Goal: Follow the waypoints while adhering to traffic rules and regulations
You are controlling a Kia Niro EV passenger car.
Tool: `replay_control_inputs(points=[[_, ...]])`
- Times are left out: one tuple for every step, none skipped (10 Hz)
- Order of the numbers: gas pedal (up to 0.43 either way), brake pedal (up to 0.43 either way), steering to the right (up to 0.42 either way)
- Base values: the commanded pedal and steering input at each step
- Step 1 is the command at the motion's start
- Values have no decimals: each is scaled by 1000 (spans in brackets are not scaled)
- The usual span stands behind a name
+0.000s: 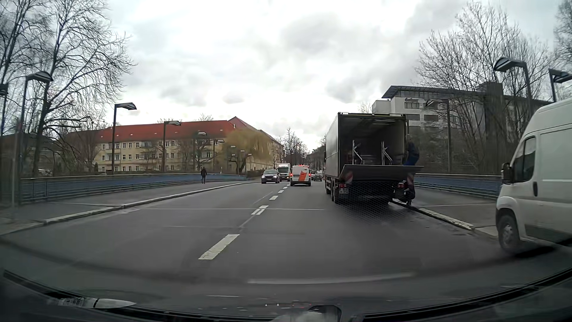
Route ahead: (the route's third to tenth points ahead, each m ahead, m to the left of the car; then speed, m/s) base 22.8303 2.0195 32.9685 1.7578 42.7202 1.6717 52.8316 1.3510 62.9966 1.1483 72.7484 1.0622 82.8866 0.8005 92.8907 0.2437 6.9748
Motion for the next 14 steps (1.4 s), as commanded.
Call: replay_control_inputs(points=[[0, 238, -32], [0, 232, -31], [0, 213, -31], [0, 110, -28], [0, 30, -19], [0, 12, -9], [0, 12, -5], [20, 12, 7], [0, 12, 20], [0, 12, 29], [0, 12, 41], [0, 12, 49], [0, 12, 46], [0, 12, 36]])
